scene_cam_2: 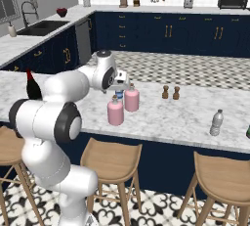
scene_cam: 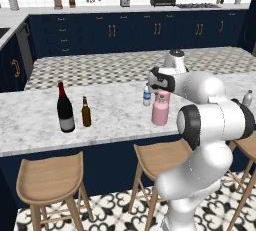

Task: Move the plastic bottles in the middle to the plastics group, and the glass bottles in the middle to the glass group.

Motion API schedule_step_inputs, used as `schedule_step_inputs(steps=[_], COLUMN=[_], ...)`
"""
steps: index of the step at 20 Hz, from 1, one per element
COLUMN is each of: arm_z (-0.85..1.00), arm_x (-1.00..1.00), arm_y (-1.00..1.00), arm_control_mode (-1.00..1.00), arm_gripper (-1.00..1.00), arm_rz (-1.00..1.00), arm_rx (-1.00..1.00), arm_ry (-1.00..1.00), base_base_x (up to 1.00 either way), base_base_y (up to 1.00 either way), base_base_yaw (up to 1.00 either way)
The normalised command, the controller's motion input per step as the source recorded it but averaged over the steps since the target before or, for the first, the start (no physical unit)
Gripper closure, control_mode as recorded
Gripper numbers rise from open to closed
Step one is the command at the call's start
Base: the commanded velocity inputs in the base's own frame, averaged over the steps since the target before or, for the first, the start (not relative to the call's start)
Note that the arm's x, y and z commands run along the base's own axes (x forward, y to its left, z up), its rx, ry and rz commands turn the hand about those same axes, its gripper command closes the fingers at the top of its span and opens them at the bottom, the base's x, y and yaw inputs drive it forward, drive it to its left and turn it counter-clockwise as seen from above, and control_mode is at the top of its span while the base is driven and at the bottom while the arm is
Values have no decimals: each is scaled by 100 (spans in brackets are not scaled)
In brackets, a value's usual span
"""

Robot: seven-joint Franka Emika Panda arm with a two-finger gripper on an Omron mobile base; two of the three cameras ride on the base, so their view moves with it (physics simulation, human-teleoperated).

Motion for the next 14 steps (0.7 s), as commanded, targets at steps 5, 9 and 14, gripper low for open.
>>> schedule_step_inputs(steps=[5,9,14], arm_z=[-8,-25,-24], arm_x=[1,2,8], arm_y=[0,0,0], arm_control_mode=[-100,-100,-100], arm_gripper=[-100,-100,-100], arm_rz=[0,0,0], arm_rx=[0,0,0], arm_ry=[-6,0,0], base_base_x=[0,0,0], base_base_y=[0,0,0], base_base_yaw=[0,0,0])
